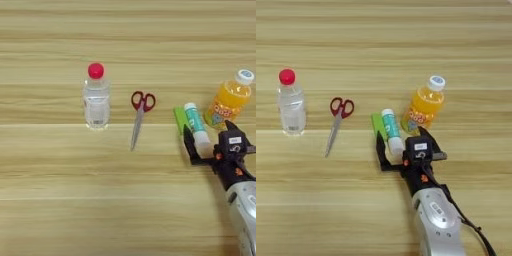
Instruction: Move the objects on the table
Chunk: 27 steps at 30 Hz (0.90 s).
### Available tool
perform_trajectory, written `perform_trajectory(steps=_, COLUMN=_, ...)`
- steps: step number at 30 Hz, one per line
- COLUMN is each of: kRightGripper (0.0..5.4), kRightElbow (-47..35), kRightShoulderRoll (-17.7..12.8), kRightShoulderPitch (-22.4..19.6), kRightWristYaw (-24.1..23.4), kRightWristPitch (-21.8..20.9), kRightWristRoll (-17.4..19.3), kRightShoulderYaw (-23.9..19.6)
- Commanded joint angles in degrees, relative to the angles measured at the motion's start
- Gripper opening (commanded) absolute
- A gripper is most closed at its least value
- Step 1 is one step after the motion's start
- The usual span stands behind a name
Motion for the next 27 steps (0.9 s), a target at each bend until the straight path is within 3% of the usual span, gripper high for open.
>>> perform_trajectory(steps=1, kRightGripper=5.37, kRightElbow=-4.80, kRightShoulderRoll=0.24, kRightShoulderPitch=-0.11, kRightWristYaw=1.20, kRightWristPitch=-3.03, kRightWristRoll=1.32, kRightShoulderYaw=1.90)
perform_trajectory(steps=10, kRightGripper=5.37, kRightElbow=-9.64, kRightShoulderRoll=1.68, kRightShoulderPitch=0.27, kRightWristYaw=3.53, kRightWristPitch=0.02, kRightWristRoll=1.04, kRightShoulderYaw=9.21)
perform_trajectory(steps=16, kRightGripper=5.37, kRightElbow=-10.32, kRightShoulderRoll=2.77, kRightShoulderPitch=-2.82, kRightWristYaw=4.54, kRightWristPitch=4.94, kRightWristRoll=1.81, kRightShoulderYaw=14.33)
perform_trajectory(steps=27, kRightGripper=5.37, kRightElbow=-8.87, kRightShoulderRoll=4.75, kRightShoulderPitch=-7.73, kRightWristYaw=5.41, kRightWristPitch=8.21, kRightWristRoll=0.95, kRightShoulderYaw=20.46)
